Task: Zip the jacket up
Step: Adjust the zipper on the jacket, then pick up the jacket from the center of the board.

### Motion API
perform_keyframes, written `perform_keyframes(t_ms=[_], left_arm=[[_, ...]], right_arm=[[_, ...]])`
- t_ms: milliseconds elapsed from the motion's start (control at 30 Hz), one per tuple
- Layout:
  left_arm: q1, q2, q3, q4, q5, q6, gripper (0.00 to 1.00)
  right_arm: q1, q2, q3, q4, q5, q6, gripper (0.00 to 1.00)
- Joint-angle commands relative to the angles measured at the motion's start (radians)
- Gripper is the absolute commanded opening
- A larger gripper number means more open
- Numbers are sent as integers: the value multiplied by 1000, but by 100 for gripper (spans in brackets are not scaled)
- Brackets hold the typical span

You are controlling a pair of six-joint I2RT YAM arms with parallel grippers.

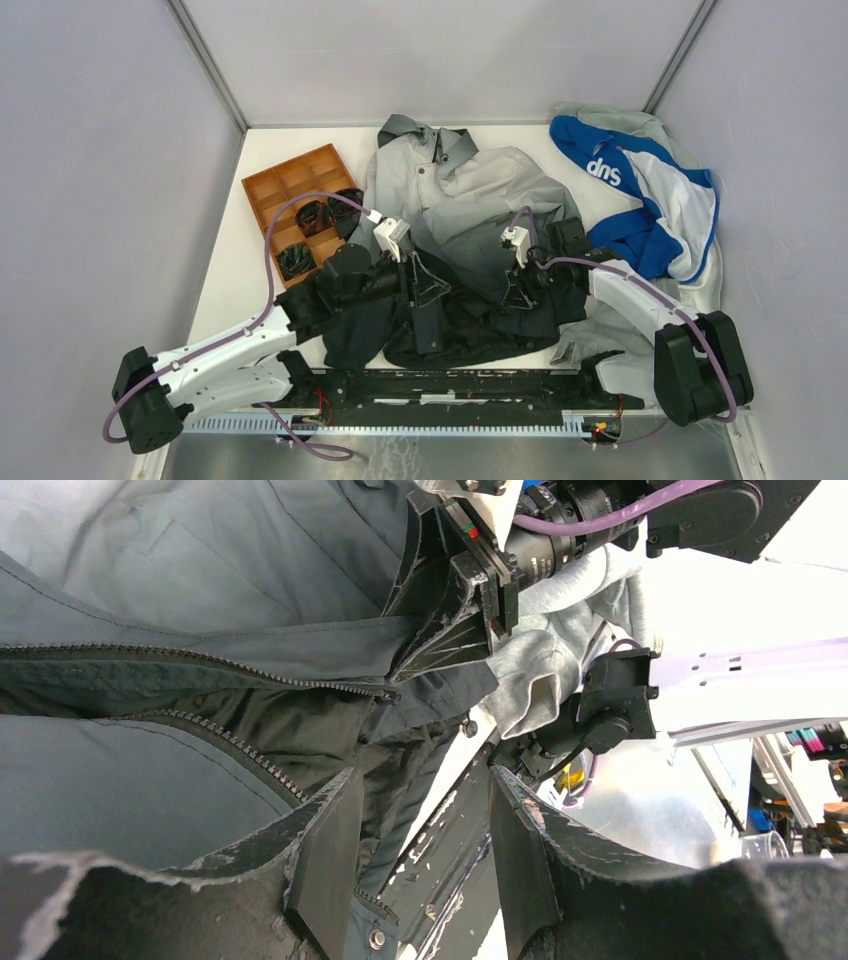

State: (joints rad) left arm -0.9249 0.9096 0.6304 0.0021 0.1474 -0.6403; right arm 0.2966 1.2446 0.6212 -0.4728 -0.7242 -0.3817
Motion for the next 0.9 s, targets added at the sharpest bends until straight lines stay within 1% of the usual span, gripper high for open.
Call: perform_keyframes(t_ms=[0,200,333,500,600,867], left_arm=[[4,-39,0,-15,-34,-33,56],[3,-57,2,-45,-38,-33,57],[3,-65,14,-81,-33,-34,57],[3,-93,22,-183,-14,-50,63],[4,-113,12,-242,-1,-61,64],[3,-155,13,-412,21,-112,65]], right_arm=[[-7,-42,48,-17,-7,-26,45],[-7,-54,44,-28,-21,-44,51],[-8,-66,67,-58,-12,-76,64],[-29,-93,111,-108,13,-121,76],[-33,-110,114,-115,-9,-129,78],[-37,-153,167,-161,-47,-193,78]])
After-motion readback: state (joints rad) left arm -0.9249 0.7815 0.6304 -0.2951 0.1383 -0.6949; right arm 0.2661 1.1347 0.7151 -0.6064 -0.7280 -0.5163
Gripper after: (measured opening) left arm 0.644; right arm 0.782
